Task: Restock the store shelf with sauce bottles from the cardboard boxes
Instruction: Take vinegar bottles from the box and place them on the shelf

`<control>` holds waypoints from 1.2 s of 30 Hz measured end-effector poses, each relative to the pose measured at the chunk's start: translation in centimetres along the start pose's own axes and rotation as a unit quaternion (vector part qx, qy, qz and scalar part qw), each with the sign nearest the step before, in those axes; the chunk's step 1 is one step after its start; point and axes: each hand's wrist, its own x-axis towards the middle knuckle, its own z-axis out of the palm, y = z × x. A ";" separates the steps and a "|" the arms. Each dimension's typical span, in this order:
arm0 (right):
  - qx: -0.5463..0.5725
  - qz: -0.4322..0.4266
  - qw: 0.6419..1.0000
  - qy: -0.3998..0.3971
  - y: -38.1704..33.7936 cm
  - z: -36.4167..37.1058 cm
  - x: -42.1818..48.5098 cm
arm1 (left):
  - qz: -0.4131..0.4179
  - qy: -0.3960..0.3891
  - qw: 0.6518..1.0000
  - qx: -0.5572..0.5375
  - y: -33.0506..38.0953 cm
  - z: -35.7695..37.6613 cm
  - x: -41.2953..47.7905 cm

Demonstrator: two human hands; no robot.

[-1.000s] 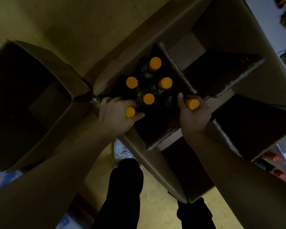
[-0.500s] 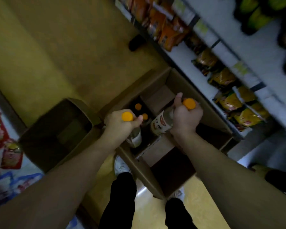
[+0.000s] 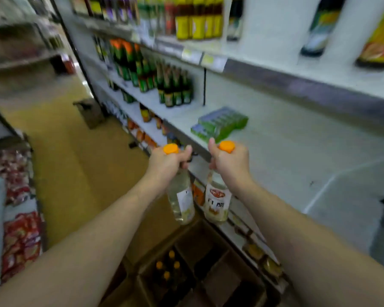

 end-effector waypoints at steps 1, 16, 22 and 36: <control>0.006 -0.013 1.000 -0.008 -3.5 -1.4 -0.4 | 0.031 -0.008 0.999 -0.006 3.5 0.3 -0.8; 0.012 -0.089 0.977 0.195 -29.9 -23.7 -15.1 | 0.256 -0.298 0.907 -0.150 31.4 10.1 -15.9; -0.019 -0.071 0.939 0.335 -30.8 -33.5 -25.8 | 0.240 -0.426 0.853 -0.182 32.1 18.3 -26.7; -0.085 -0.051 0.808 0.581 -29.9 -61.0 -56.9 | 0.280 -0.624 0.711 -0.164 35.5 38.6 -63.5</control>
